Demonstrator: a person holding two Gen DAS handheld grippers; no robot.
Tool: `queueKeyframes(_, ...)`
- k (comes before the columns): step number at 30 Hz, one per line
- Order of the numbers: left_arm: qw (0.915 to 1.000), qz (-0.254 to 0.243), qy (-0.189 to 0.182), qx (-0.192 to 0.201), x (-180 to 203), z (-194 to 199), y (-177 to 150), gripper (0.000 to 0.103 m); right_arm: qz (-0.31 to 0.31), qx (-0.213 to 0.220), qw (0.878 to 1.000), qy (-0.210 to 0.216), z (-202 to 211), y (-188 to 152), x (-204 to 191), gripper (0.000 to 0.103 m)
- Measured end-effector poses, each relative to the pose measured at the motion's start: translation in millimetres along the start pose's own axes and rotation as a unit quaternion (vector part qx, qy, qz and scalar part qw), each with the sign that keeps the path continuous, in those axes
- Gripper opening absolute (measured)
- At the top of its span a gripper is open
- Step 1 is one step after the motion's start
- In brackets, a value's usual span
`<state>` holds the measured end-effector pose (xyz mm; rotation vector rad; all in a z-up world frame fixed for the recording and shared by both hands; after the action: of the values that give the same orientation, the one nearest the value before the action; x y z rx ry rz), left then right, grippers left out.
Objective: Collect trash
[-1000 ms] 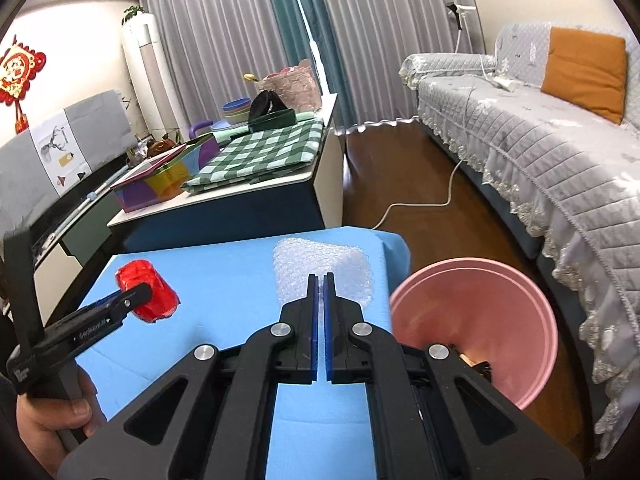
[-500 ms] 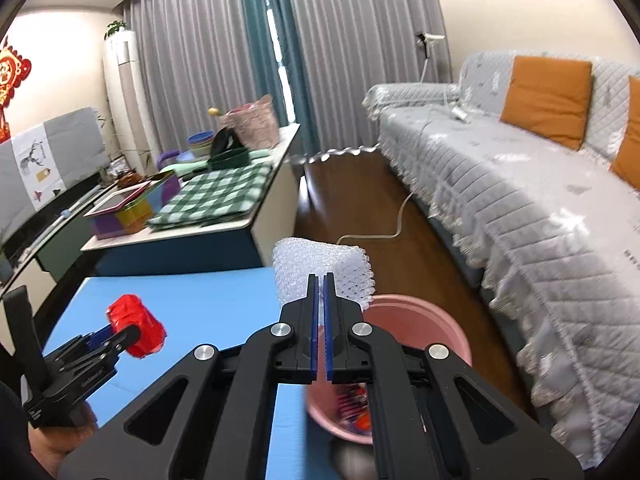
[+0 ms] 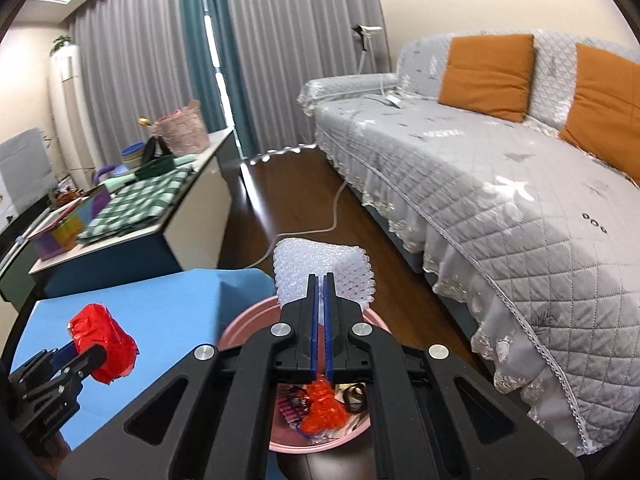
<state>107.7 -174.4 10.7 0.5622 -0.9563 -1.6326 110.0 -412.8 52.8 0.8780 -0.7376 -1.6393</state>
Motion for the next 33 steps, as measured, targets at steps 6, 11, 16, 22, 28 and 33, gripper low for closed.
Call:
queueKeyframes(6,0.9995,-0.019,-0.021,-0.013,29,-26,6,0.037,-0.01,-0.01,1.0,-0.002,-15,1,7,0.003)
queueKeyframes(11,0.9987,-0.032,-0.035,-0.016,48,-44,17,0.038,-0.015,-0.014,1.0,0.005,-23,2,7,0.003)
queueKeyframes(16,0.9984,-0.025,-0.05,-0.011,50,-55,29,0.068,-0.026,-0.029,0.999,-0.004,-32,1,10,0.04)
queueKeyframes(22,0.9987,0.011,-0.044,-0.022,28,-47,25,0.07,-0.036,-0.021,0.999,-0.002,-30,4,12,0.075)
queueKeyframes(28,0.9988,0.026,-0.031,-0.027,5,-10,23,0.079,-0.047,-0.015,0.999,-0.002,-24,6,6,0.098)
queueKeyframes(33,0.9995,0.032,0.002,-0.006,-14,36,22,0.084,-0.04,-0.024,0.999,0.009,-11,0,-11,0.098)
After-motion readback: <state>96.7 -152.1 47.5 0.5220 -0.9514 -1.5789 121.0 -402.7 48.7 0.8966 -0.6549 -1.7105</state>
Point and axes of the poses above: each gripper's, at about its wrist camera, not at the fingertips, and z roughly against the way its jaws point, x to its right, y to its top, the point moved 4 cm from there along -z, roughly the way its jaws point, and after that the axes turned 2 degrees about -z, right-handed, at the moved point
